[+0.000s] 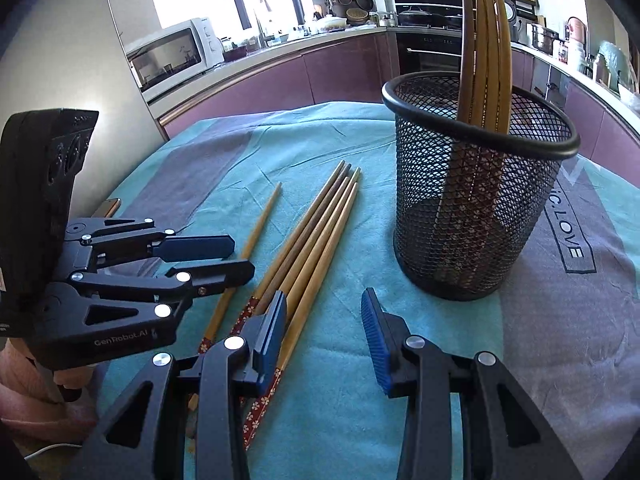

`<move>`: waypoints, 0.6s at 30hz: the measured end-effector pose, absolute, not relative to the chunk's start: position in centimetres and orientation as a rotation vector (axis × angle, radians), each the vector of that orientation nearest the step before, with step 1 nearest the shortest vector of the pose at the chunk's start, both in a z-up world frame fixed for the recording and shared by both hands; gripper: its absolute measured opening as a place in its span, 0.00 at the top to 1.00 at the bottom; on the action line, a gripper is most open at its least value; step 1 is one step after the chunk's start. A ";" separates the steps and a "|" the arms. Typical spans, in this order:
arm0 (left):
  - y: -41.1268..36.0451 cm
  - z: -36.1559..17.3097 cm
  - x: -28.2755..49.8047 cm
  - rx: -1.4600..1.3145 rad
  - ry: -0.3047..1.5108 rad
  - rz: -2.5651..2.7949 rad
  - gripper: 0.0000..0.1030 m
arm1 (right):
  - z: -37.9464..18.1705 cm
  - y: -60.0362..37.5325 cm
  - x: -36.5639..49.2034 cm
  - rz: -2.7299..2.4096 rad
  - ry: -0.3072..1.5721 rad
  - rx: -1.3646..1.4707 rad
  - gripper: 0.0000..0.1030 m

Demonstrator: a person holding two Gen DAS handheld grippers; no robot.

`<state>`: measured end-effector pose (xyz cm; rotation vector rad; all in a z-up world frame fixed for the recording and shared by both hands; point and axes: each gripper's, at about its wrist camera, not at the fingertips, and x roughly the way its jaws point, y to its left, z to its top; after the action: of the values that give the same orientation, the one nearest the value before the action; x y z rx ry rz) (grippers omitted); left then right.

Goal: Organize utensils
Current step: 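Close the left gripper on a chopstick while the right gripper grasps another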

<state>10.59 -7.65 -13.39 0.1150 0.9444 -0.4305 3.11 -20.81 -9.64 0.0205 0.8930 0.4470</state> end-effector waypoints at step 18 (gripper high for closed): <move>-7.8 -13.6 12.1 0.123 0.949 -0.409 0.79 | -9.7 -19.7 4.9 0.387 0.916 -0.028 0.75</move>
<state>12.11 -7.75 -13.57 0.1232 0.9486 -0.4087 4.93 -19.66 -9.71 -0.0279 0.9162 0.3875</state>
